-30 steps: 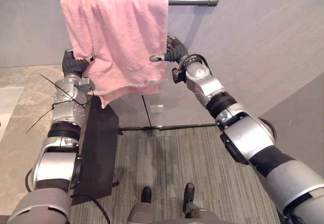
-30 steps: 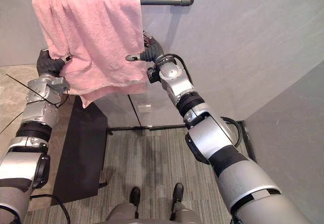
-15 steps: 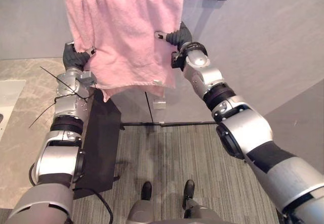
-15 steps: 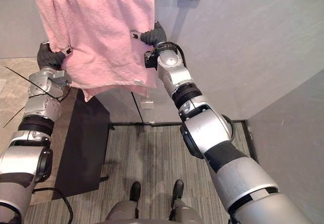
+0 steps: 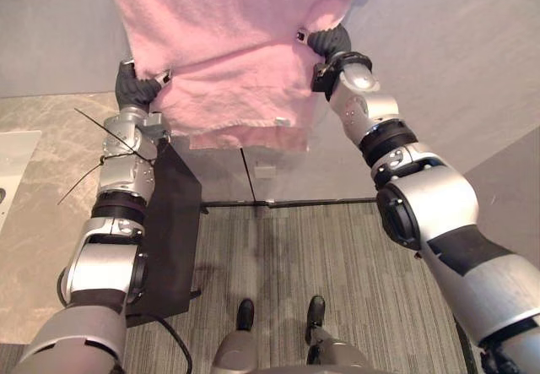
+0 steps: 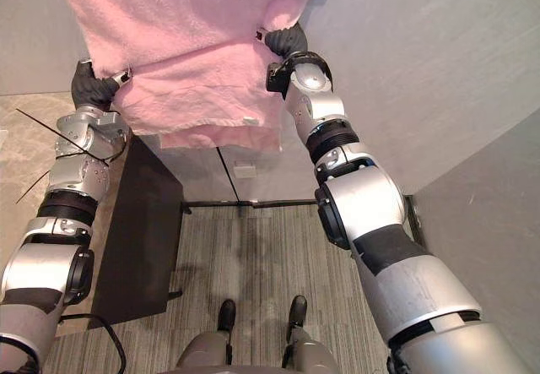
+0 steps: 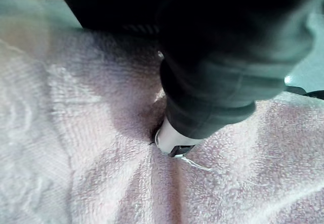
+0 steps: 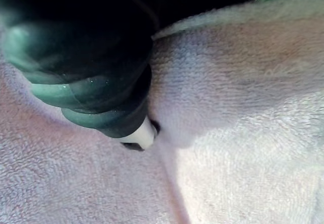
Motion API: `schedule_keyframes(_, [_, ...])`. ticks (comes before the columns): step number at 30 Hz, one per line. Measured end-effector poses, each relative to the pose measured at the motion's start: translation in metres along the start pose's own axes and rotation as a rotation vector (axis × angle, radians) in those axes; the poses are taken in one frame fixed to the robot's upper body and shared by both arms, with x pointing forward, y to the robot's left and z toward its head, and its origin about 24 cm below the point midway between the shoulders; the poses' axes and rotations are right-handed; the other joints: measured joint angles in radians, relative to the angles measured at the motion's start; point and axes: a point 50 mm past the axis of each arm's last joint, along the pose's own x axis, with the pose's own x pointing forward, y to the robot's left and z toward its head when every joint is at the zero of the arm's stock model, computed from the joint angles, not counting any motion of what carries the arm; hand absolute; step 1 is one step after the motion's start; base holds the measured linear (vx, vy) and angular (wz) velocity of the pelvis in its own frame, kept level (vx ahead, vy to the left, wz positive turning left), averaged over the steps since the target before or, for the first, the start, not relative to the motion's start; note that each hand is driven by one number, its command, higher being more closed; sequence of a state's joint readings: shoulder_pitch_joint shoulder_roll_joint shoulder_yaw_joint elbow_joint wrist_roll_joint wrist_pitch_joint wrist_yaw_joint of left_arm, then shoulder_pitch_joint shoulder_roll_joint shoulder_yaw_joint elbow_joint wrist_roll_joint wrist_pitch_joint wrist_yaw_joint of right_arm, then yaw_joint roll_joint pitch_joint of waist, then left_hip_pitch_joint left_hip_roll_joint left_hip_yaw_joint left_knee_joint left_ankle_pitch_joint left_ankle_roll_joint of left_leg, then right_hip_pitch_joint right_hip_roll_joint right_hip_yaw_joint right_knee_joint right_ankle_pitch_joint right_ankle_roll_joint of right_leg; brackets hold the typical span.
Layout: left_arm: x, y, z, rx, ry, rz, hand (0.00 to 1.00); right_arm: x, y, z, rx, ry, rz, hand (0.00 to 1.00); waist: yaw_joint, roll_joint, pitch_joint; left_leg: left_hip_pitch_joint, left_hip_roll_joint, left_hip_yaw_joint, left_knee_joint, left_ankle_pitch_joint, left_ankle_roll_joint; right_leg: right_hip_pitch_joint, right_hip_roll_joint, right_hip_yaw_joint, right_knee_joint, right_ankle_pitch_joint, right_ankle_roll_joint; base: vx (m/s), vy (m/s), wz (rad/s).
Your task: Organize washtable
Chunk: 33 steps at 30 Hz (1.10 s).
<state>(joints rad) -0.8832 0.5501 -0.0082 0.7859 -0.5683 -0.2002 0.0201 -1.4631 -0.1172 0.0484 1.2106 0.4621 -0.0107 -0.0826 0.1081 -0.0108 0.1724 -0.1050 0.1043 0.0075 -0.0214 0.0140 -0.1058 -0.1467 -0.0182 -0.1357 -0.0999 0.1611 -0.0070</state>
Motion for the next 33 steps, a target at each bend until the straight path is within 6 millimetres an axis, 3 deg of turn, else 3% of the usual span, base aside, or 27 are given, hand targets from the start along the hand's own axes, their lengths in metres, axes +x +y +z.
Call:
schedule_keyframes(2, [0.0,0.0,0.0,0.0,0.0,0.0,1.0,0.0,0.0,0.0,0.001,0.001,0.0,1.0,-0.003,0.0,0.0,0.0,0.0,0.0,0.0,0.0,0.0,0.0,0.0,0.0,0.0,0.0,0.0,0.0,0.0,0.0])
schedule_keyframes(3, [0.0,0.0,0.0,0.0,0.0,0.0,1.0,0.0,0.0,0.0,0.001,0.001,0.001,0.0,-0.004,0.0,0.0,0.0,0.0,0.0,-0.001,0.0,0.0,0.0,0.0,0.0,0.0,0.0,0.0,0.0,0.0,0.0])
schedule_keyframes(16, [-0.003,0.008,-0.007,-0.001,0.029,0.032,1.0,-0.002,-0.008,-0.01,-0.077,0.027,0.04,0.0,-0.009,0.0,0.001,0.014,-0.001,0.001,-0.005,0.0,0.0,0.012,0.0,0.003,0.0,0.0,0.0,0.0,0.0,0.0])
schedule_keyframes(17, [-0.003,0.01,-0.009,0.0,0.039,0.039,0.0,-0.003,-0.009,-0.012,-0.097,0.026,0.045,0.0,-0.009,0.0,0.001,0.015,-0.001,0.001,-0.005,0.0,0.0,0.012,0.0,0.004,0.0,0.0,0.0,0.0,0.0,0.0])
schedule_keyframes(22, [-0.008,0.027,-0.014,-0.015,0.066,0.104,0.0,-0.004,-0.022,-0.014,-0.155,0.03,0.042,0.0,-0.009,0.0,0.0,0.031,0.001,0.015,-0.008,0.0,0.0,0.019,0.003,0.018,0.0,0.0,0.0,0.0,0.008,-0.08])
schedule_keyframes(24, [-0.013,0.043,-0.018,-0.01,0.088,0.161,0.0,-0.007,-0.037,-0.011,-0.169,0.004,0.027,0.0,-0.009,0.0,0.0,0.035,0.001,0.021,-0.008,0.0,0.0,0.02,0.003,0.025,0.0,0.0,0.0,0.0,0.025,-0.08])
schedule_keyframes(30, [-0.017,0.06,-0.016,0.029,0.102,0.199,0.0,-0.015,-0.07,-0.021,-0.289,0.048,0.01,0.0,-0.01,0.0,0.0,0.046,0.002,0.022,-0.008,0.0,0.0,0.03,0.004,0.027,0.0,0.001,-0.002,0.0,0.0,0.0])
schedule_keyframes(33, [-0.019,0.074,-0.009,0.051,0.094,0.207,0.0,-0.022,-0.096,-0.023,-0.402,0.077,-0.004,0.0,-0.011,-0.001,0.0,0.055,0.001,0.024,-0.008,0.0,0.001,0.038,0.004,0.029,0.0,0.002,-0.003,0.0,0.0,0.0])
